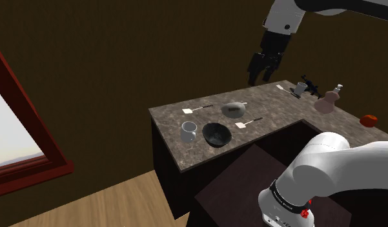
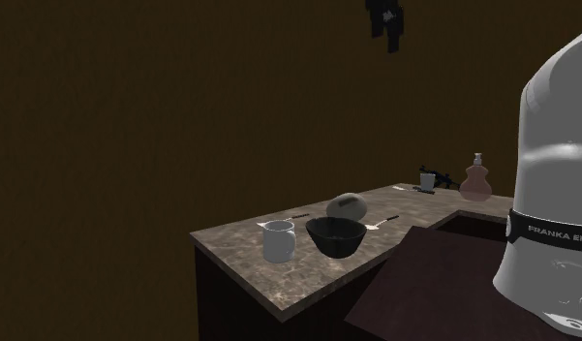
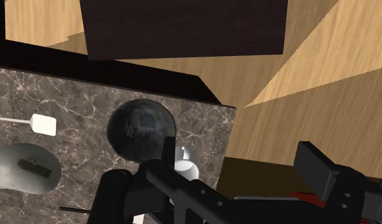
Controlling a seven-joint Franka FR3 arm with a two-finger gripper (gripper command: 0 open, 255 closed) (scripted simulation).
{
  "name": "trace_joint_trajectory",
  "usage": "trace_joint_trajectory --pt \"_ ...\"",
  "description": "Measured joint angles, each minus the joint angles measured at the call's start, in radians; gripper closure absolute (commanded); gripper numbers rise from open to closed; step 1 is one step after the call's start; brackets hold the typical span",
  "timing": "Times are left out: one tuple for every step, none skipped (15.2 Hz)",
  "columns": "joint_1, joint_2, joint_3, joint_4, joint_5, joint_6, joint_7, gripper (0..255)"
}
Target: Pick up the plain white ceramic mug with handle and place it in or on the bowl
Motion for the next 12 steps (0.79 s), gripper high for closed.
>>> trace_joint_trajectory --pt "0.0 0.0 0.0 0.0 0.0 0.0 0.0 0" --pt "-0.001 0.002 -0.001 -0.012 -0.001 0.015 -0.002 0" --pt "0.0 0.005 0.001 -0.035 0.0 0.041 0.0 0" --pt "-0.001 0.016 -0.003 -0.052 -0.004 0.07 -0.005 0" --pt "-0.002 0.031 -0.005 -0.077 -0.006 0.111 -0.009 0" --pt "-0.002 0.049 -0.007 -0.087 -0.007 0.141 -0.011 0" --pt "-0.001 0.063 -0.004 -0.109 -0.006 0.179 -0.01 0" --pt "-0.003 0.077 -0.009 -0.124 -0.01 0.212 -0.016 0" --pt "-0.003 0.108 -0.012 -0.133 -0.012 0.253 -0.02 0" --pt "-0.002 0.124 -0.01 -0.155 -0.011 0.292 -0.019 0" --pt "-0.003 0.133 -0.012 -0.179 -0.012 0.328 -0.021 0" --pt "-0.005 0.162 -0.017 -0.187 -0.015 0.367 -0.028 0"
